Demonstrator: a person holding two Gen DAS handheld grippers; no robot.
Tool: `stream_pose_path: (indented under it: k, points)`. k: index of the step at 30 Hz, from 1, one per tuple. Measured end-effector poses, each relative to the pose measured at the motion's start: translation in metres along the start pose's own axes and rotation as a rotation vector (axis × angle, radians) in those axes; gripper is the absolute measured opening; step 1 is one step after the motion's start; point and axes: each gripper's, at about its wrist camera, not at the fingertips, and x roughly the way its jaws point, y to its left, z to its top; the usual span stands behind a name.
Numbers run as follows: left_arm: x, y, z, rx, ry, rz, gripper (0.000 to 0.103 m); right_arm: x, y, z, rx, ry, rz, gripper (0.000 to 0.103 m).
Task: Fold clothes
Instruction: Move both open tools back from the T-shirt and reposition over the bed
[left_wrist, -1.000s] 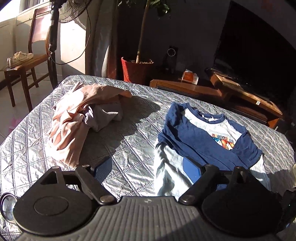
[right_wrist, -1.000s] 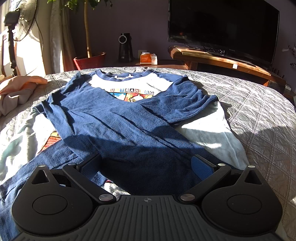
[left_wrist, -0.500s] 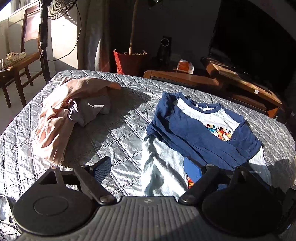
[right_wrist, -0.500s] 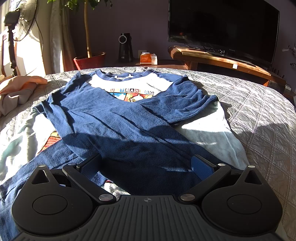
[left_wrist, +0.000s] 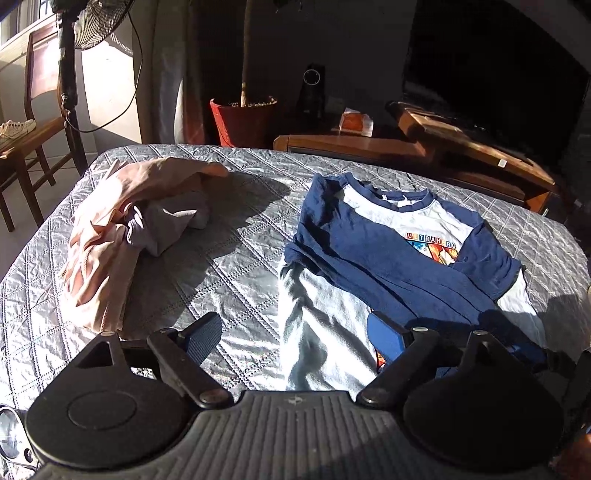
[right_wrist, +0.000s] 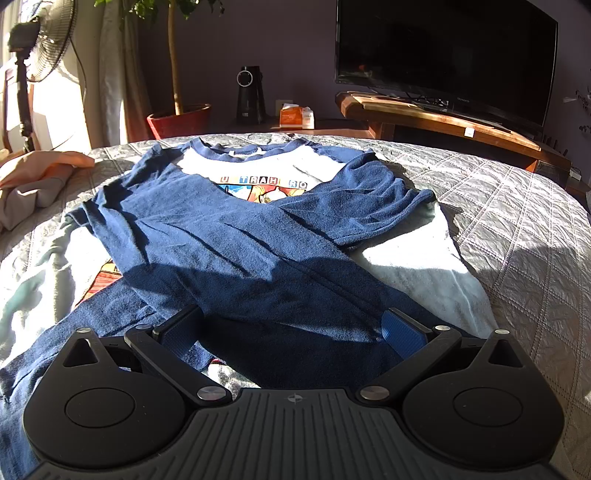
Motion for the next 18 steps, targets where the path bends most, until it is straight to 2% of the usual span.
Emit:
stream_pose_path:
  k: [8,10,13,16,18]
  points:
    - [0.0,0.017,0.0,0.004,0.0,0.017,0.082,-0.01,-0.011,0.005,0.026,-0.002,0.076,0.103]
    - [0.0,0.018,-0.001,0.014,-0.005,0.017,0.076,-0.012,-0.013,0.007,0.033,-0.002,0.095,0.103]
    - [0.0,0.017,-0.001,0.014,-0.013,0.008,0.074,-0.015,-0.017,0.009,0.042,-0.002,0.124,0.102]
    - [-0.001,0.015,-0.001,0.022,-0.022,0.001,0.074,-0.046,-0.023,0.012,-0.045,-0.076,0.126,0.102]
    - [-0.001,0.013,-0.002,0.036,-0.024,-0.006,0.074,-0.074,-0.02,0.009,-0.244,-0.134,0.108,0.101]
